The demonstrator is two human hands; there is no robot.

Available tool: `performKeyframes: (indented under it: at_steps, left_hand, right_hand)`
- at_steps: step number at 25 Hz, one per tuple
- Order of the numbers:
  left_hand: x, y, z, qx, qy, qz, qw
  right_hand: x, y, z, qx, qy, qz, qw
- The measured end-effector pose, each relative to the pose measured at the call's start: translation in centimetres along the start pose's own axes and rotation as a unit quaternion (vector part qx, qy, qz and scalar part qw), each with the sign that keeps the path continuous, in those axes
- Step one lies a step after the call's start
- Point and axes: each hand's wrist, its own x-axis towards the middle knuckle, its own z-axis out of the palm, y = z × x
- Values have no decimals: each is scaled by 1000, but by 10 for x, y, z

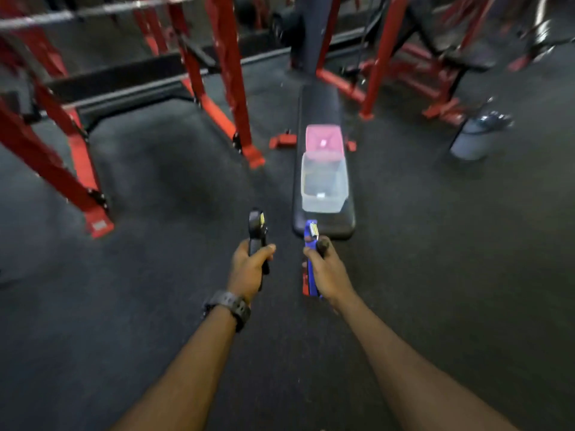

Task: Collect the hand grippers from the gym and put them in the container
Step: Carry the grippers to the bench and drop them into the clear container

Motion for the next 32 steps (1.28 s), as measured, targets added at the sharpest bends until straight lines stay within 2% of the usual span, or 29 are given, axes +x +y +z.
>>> performKeyframes:
  at_steps: [3,6,12,18,26,32]
  left_hand:
    - [-33,86,14,52,-13,49,997]
    - [-64,118,32,65,-2,83,994]
    - [-81,137,75,44,-13,94,995]
    - [-68,130,144,56,-36,83,994]
    - [7,116,186,58,-24,41,997]
    - [132,115,198,40,-32,-12,999]
  right_hand:
    - [-33,-84,-27,9,39,-72,997]
    - [-55,-117,-48,48,81,-108,990]
    - [-74,-129,-78,65,65,-140,986]
    - [-40,-122,-128,17,72,-152,986]
    - [59,-105,-142,-14,56,-111,992]
    - [171,-108,-121,-54,50,-63,995]
